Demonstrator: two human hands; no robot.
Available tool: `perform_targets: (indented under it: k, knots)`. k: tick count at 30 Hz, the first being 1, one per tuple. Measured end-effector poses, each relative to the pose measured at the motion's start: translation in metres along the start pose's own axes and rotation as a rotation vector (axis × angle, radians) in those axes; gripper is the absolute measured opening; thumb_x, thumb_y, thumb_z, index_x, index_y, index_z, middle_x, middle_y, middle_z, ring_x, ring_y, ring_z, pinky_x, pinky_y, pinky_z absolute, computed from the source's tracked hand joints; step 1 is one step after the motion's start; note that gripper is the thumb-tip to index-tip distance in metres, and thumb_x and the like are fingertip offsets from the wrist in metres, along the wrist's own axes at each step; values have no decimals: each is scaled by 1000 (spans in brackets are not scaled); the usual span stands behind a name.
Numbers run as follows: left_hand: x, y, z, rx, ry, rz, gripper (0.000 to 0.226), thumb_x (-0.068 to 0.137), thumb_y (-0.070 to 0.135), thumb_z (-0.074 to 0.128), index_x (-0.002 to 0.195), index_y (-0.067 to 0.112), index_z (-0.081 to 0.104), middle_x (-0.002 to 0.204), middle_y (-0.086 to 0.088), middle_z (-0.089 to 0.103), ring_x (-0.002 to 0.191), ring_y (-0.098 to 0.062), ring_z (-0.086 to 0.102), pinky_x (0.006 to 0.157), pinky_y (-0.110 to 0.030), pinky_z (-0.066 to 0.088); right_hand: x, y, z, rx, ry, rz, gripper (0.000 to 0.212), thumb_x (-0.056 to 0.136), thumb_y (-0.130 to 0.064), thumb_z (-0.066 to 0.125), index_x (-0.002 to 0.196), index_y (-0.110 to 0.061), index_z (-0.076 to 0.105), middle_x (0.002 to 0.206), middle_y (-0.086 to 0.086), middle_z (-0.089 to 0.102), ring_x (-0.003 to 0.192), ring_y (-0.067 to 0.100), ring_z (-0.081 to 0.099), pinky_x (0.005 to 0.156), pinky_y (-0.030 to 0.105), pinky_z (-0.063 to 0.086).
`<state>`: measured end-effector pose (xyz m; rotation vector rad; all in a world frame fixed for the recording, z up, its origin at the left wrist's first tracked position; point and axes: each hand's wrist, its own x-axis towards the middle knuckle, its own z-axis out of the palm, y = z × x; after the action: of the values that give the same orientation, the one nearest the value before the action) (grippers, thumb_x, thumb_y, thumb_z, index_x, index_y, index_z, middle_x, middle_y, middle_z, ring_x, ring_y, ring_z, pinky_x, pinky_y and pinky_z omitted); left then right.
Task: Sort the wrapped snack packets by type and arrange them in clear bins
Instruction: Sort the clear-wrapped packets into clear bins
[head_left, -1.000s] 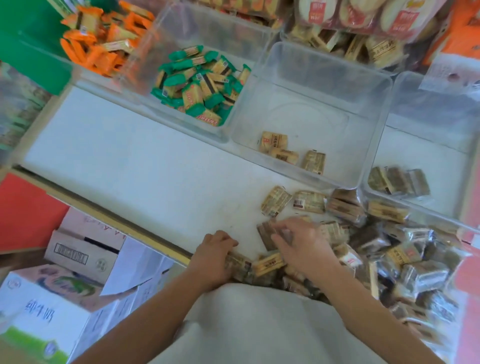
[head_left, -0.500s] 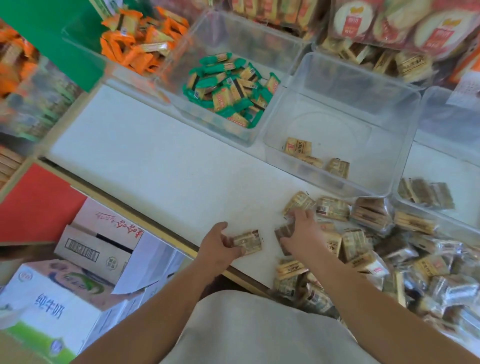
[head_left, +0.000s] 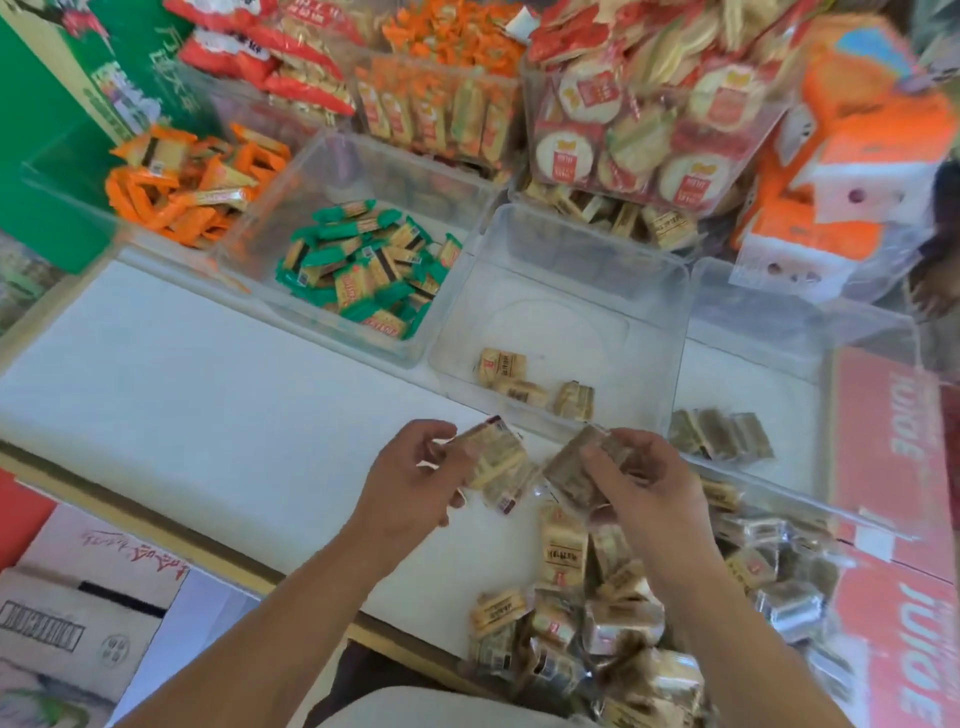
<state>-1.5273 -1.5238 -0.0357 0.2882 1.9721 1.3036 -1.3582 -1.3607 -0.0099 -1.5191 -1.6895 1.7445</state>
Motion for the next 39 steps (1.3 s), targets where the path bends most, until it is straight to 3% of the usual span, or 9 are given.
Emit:
perform_targets:
  k: [5,9,15,19,24,29,32,36,39]
  knots:
    - [42,61,37,106,-6,246,35,94,27,75,127,24,63,112,1,63,68,-17,72,65,-33,62,13,-7,-35,163,51,-11,28,87,-26,80,111,-30,67,101,2,74,85,28,76,69,39,63]
    - [87,80,73,480,14,441,27,89,21,77,114,23,66,103,3,57,73,-8,62,68,-15,51,28,-5,-68,194,178,9,28,89,-24,78,112,-31,65,107,-1,71,81,26,77,76,45,63]
    - [131,53,110,856,-61,370,24,90,20,69,114,18,68,111,-4,55,89,-27,63,71,-31,45,84,-7,-108,-93,395,-67,34,87,-26,78,117,-25,61,95,-11,66,85,13,67,78,36,57]
    - [135,38,113,811,-109,318,23,93,17,65,116,17,67,108,0,58,90,-21,60,75,-31,48,123,10,-140,-306,450,-27,40,87,-26,75,123,-28,58,110,-3,67,88,17,65,78,36,54]
    - [115,34,112,634,-138,412,26,91,18,70,117,21,69,105,6,63,97,-13,62,87,-36,55,151,20,-131,-444,276,-30,37,89,-34,71,125,-29,62,108,-6,65,91,16,65,81,38,56]
    - [78,23,101,553,8,550,22,93,14,71,114,21,71,106,15,63,100,-6,60,86,-24,52,149,32,-130,-362,262,8,26,89,-35,75,112,-26,67,94,-13,70,93,13,67,70,26,50]
    - [67,16,96,557,59,598,25,92,9,72,114,20,71,114,14,61,110,-5,60,91,-20,49,146,45,-139,-445,259,-3,22,90,-33,74,110,-26,69,100,-11,71,95,12,68,79,29,54]
    - [68,17,105,526,20,510,25,94,16,70,117,25,70,117,19,62,113,-1,59,96,-23,50,162,41,-139,-676,94,88,42,94,-41,67,131,-22,64,119,-4,69,101,18,63,90,34,50]
    - [74,26,118,454,-44,407,27,95,22,70,120,29,68,118,20,64,112,-2,60,97,-25,50,180,40,-140,-691,5,169,43,97,-37,64,134,-15,65,103,-3,70,88,20,65,83,34,52]
